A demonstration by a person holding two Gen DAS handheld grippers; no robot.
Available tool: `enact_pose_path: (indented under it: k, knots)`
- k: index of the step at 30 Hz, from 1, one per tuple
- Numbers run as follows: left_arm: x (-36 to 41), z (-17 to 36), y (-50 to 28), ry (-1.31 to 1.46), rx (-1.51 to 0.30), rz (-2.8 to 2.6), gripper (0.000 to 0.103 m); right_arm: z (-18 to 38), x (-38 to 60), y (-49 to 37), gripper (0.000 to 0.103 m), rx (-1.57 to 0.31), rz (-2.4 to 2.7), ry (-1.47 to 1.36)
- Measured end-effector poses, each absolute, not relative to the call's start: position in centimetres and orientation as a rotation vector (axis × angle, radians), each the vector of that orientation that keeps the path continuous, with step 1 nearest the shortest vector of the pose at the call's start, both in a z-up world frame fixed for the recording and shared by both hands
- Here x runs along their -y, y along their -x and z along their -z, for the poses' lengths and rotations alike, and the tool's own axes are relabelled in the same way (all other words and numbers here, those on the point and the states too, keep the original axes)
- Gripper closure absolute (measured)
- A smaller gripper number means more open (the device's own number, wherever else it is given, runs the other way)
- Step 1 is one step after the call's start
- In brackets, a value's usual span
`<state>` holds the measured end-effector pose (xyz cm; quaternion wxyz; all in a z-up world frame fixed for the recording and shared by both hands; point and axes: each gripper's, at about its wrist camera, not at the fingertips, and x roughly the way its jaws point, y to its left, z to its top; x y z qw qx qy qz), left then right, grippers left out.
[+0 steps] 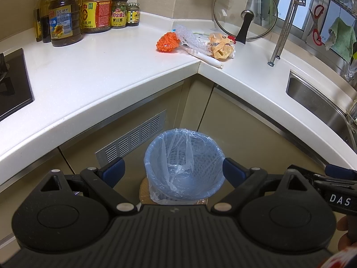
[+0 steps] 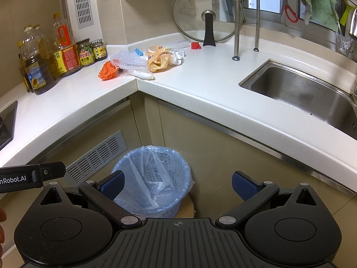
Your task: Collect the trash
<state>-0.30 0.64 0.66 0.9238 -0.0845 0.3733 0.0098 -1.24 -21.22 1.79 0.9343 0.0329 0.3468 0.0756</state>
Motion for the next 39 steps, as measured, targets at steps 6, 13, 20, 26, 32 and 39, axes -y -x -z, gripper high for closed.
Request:
enact_pose_path:
  k: [6,13,20,26,32,39]
  knots:
    - [-0.66,-0.67,0.29,0.173,-0.765,-0.02,0.01,-1.8,21.21,1.24,0.001,-0.709,-0.155,-0.067]
    - [-0.78,-0.71,0.36,0.177,-0.766,-0.021,0.01,-1.79,21.2,1.23,0.001,-0.71,-0.155,-0.068]
    - [-0.81,-0.71,0.4,0.178,-0.766,-0.021,0.01,-1.76,21.2,1.22,0.001,-0.71,-0.155,-0.068]
    - [-0.89,-0.59,0.46,0.184,-0.768,-0.023,0.01,-1.72,21.22,1.14,0.001,-0.71,-0.154,-0.068]
    - [-0.89,-0.55,0.46,0.185,-0.768,-0.023,0.01,-1.36,20.98,1.01,0.001,-0.712,-0.151,-0.067]
    - [-1.3,-0.42,0.06,0.193,-0.77,-0.02,0.01,-1.22,20.74,0.56,0.001,-0.72,-0.147,-0.064]
